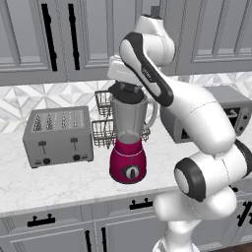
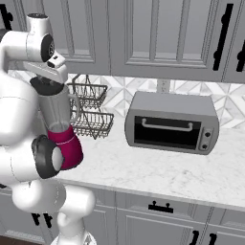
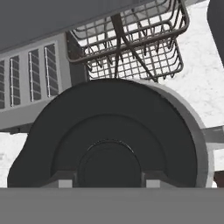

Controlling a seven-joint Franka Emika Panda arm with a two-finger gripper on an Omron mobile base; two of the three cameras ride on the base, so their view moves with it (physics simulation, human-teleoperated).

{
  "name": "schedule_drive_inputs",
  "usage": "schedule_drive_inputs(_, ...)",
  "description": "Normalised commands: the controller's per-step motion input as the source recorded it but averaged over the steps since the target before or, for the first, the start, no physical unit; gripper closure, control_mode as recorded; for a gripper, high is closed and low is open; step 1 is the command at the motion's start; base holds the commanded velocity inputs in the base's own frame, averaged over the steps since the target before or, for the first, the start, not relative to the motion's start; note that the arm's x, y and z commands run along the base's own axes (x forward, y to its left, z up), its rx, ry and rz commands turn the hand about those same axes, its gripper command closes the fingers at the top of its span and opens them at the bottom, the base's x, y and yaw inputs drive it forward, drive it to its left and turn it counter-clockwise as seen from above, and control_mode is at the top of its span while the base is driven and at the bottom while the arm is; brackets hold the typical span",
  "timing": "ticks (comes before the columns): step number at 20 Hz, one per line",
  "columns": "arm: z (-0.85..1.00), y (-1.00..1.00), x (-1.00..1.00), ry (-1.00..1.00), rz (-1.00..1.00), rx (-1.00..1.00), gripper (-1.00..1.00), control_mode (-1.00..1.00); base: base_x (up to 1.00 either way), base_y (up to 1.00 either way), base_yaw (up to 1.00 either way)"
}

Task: Close the lid blender by securely placing the lid on top.

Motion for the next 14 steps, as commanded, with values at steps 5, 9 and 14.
schedule_drive_inputs(5, -0.3, 0.04, -0.01, 0.17, 0.04, -0.13, 1.0, -1.0, 0.0, 0.0, 0.0)
schedule_drive_inputs(9, -0.33, 0.0, -0.02, 0.09, 0.02, -0.25, 1.0, -1.0, 0.0, 0.0, 0.0)
schedule_drive_inputs(14, -0.31, 0.0, -0.04, -0.01, 0.0, -0.28, 1.0, -1.0, 0.0, 0.0, 0.0)
